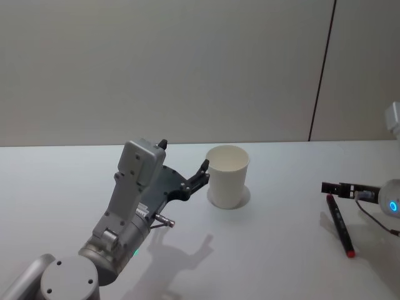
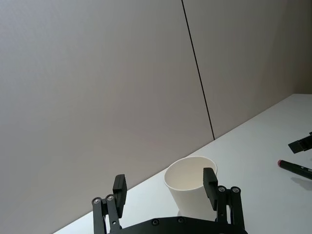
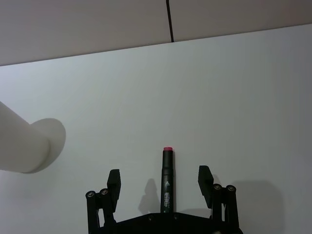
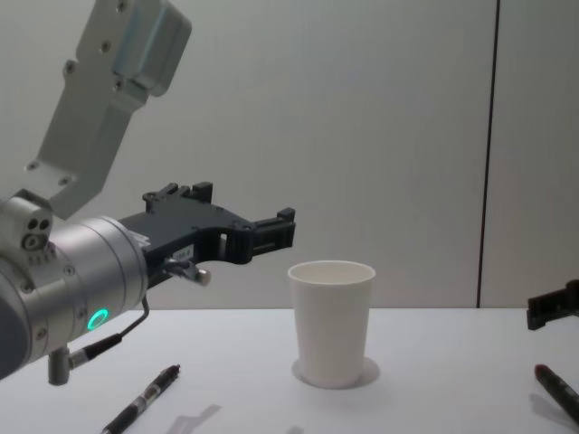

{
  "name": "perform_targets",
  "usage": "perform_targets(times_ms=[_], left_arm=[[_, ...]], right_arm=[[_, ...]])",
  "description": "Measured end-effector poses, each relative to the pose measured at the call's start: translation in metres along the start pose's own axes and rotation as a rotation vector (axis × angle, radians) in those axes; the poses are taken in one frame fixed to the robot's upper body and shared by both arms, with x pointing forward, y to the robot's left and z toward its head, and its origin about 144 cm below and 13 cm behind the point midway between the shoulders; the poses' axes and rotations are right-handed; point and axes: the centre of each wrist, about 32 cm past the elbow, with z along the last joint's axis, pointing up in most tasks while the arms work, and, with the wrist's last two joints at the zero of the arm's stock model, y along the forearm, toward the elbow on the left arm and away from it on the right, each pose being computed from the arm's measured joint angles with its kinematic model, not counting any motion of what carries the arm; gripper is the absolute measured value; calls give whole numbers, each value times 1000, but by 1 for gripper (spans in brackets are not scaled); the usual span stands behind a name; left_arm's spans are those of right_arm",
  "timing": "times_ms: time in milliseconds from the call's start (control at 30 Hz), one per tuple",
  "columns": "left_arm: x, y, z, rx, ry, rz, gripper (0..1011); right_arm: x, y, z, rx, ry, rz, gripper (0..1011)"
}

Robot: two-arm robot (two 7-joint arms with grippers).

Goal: Place the pen into the pen holder.

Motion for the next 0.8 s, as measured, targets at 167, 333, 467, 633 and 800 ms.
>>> perform_targets(times_ms=[167,333,467,633,800], left_arm=[[0,0,0,0,0,0,1003],[0,0,0,0,0,0,1003],[0,0,0,0,0,0,1003],[0,0,0,0,0,0,1003],[0,0,0,0,0,0,1003]], right_arm=[[0,1,0,-4,3,-3,1002],[0,2,0,-6,4,-4,1002],[1,2,1,-7,5,-4,1002],[1,2,0,-9,0,-1,1002],[0,3,0,-12,-15,7,1002]])
